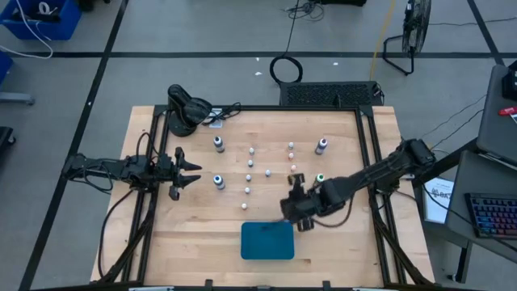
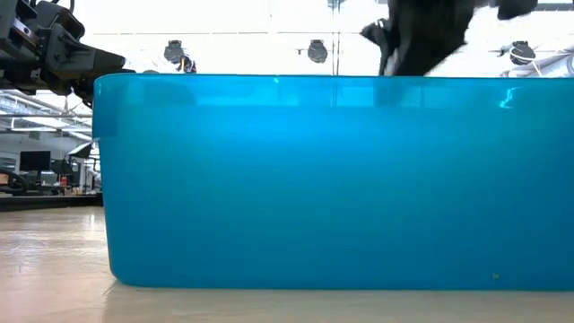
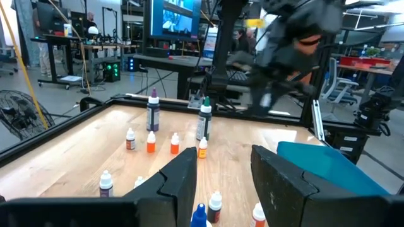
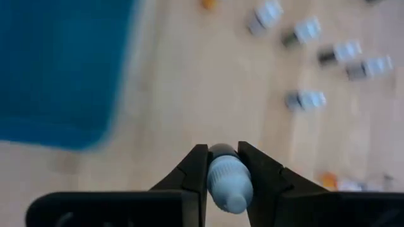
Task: Pick & Place food coloring
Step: Put the small purple coloring bottle into the blue bin
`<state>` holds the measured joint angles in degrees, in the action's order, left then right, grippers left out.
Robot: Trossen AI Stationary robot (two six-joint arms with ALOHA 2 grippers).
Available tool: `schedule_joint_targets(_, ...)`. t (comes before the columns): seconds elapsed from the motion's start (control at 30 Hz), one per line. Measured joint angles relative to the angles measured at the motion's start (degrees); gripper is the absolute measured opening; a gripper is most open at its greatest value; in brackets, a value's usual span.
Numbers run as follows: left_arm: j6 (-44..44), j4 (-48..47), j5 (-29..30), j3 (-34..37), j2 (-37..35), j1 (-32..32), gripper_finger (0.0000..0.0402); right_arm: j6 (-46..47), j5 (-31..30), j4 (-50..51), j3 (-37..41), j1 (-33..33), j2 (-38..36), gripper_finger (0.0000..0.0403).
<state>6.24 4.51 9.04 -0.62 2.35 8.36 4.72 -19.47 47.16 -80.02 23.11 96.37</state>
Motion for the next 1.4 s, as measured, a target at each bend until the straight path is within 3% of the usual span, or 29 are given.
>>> schedule_joint_targets(0.13,0.0,0.0,0.0,0.0,0.0,0.0,0.0152,-0.1,0.4,2.6,-6.9,1.9,3.9,0.0057)
schedule_joint_targets(0.3,0.0,0.0,0.0,0.0,0.0,0.0,0.0152,0.2,6.7,8.8,-16.1,2.1,11.0,0.0056)
schedule_joint_targets(0.6,0.0,0.0,0.0,0.0,0.0,0.0,0.0152,0.4,14.0,31.8,-41.3,2.0,27.6,0.0056)
schedule_joint_targets(0.83,0.0,0.0,0.0,0.0,0.0,0.0,0.0152,-1.5,16.3,28.6,-39.4,1.4,30.5,0.0056)
schedule_joint_targets(1.1,0.0,0.0,0.0,0.0,0.0,0.0,0.0152,-3.5,25.4,24.8,-35.2,-0.5,30.5,0.0056)
schedule_joint_targets(1.4,0.0,0.0,0.0,0.0,0.0,0.0,0.0152,-5.5,25.4,22.9,-35.1,-0.9,30.5,0.0056)
